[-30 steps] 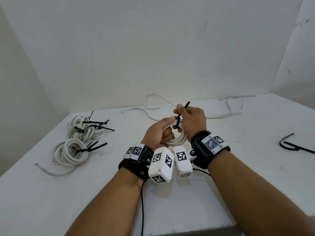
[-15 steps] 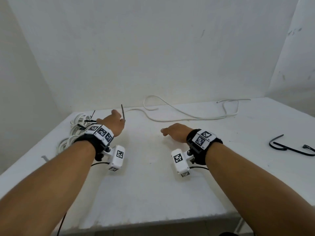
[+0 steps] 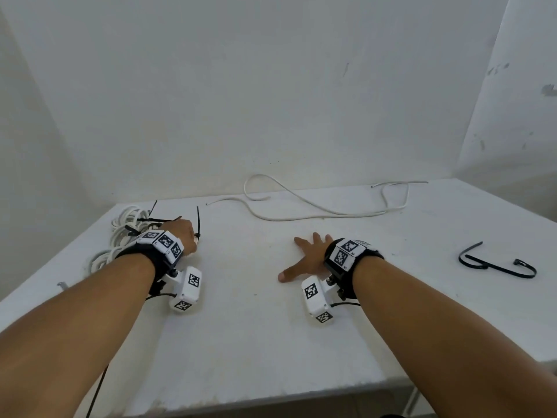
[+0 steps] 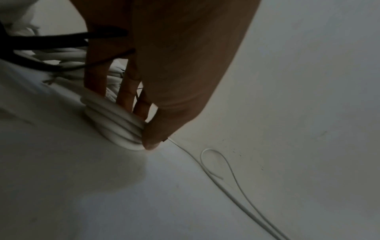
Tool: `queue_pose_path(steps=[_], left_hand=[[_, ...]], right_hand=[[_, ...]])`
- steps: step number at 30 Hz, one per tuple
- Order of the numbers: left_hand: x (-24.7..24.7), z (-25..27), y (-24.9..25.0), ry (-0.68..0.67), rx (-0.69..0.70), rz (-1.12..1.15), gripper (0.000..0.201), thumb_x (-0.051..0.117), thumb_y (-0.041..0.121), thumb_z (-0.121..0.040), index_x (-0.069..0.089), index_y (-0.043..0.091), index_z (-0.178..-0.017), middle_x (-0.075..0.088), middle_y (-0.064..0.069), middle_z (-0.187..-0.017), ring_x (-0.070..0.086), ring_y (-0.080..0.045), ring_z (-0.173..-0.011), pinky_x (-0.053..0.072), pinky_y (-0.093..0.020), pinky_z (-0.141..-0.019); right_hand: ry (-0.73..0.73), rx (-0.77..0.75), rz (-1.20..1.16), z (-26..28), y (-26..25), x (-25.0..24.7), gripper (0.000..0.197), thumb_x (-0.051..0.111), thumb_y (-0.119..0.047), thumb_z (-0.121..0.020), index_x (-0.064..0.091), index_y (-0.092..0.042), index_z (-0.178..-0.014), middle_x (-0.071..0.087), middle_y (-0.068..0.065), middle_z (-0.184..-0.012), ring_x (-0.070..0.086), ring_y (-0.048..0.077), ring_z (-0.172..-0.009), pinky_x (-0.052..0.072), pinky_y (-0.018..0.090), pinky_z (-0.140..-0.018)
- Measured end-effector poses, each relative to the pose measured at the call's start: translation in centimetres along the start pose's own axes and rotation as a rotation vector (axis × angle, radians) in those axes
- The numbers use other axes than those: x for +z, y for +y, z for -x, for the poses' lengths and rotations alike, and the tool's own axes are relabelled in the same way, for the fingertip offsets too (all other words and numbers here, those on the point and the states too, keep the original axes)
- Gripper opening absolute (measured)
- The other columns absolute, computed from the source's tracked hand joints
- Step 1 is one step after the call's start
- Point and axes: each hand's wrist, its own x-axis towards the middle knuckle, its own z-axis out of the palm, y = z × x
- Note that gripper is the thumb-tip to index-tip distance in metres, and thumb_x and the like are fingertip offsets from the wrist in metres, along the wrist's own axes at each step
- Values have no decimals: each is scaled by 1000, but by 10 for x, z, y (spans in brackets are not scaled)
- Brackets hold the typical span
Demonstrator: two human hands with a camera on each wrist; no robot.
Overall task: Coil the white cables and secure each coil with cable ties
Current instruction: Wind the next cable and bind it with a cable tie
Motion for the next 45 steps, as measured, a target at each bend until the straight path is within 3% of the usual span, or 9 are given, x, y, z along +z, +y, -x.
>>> queue_pose_path(steps=[4,7,10,15,21,27,32,37,45], left_hand=[[-16,-3,2,-19,-23,-44,39,63,50,-82,70,13,-90,71,-8,-101,64,-29,-92,50,-30,-80],[-37,-4,23,160,47,102,31,61,41,-87,69,12,-84,69,-7,-91,63,-29,-90,45,-28,-74],[-46,-17,54,258,177,295,14,62,28,-87,69,15,-86,70,-8,-96,62,-29,-95,47,-29,-80],[-28,-61,95,85,259,320,19,53,16,-94,70,20,-101,67,-7,-115,61,-26,-104,44,-26,-80],[-7,-121,105,-19,242,283,38,47,6,-94,63,22,-125,53,-11,-140,54,-28,-121,39,-23,-89],[4,-151,112,-81,271,141,49,43,1,-91,64,25,-127,44,-8,-149,51,-27,-126,39,-23,-94],[3,-154,120,-102,273,156,28,63,2,-82,75,17,-102,67,-5,-115,61,-23,-98,45,-19,-65],[2,-150,111,-22,279,163,9,74,24,-81,68,28,-87,65,-1,-109,59,-22,-98,44,-26,-82],[-34,-111,109,331,216,492,23,66,39,-87,66,16,-83,66,-7,-84,58,-27,-80,46,-31,-71]], right_hand=[[19,-20,-25,-1,4,9,132,58,-94,-48,-6,-47,-153,-19,-2,-164,-21,32,-149,16,58,-119],[17,-23,-27,-2,5,11,132,57,-94,-48,-7,-47,-152,-21,-2,-164,-22,32,-149,24,56,-118],[19,-22,-29,-4,4,12,130,57,-94,-50,-8,-47,-152,-22,-2,-163,-23,32,-148,22,56,-118],[2,-19,-34,-5,3,14,129,59,-92,-53,-10,-47,-152,-26,-2,-162,-28,32,-147,3,63,-118],[-13,-11,9,-5,3,11,130,56,-94,-51,-13,-48,-150,-27,-4,-162,-26,31,-148,-3,69,-114],[-61,-1,32,0,1,2,125,58,-91,-57,-14,-48,-150,-29,-4,-161,-26,29,-148,-6,69,-112],[-103,7,-14,1,-1,-3,119,61,-83,-66,-13,-47,-151,-31,-4,-160,-30,29,-146,-8,66,-113],[-96,7,-13,2,-2,-2,119,62,-83,-66,-12,-47,-152,-30,-3,-160,-29,29,-147,-7,66,-114],[-80,-5,-48,0,0,-1,120,64,-81,-65,-10,-46,-153,-26,-3,-162,-28,31,-147,0,57,-119]])
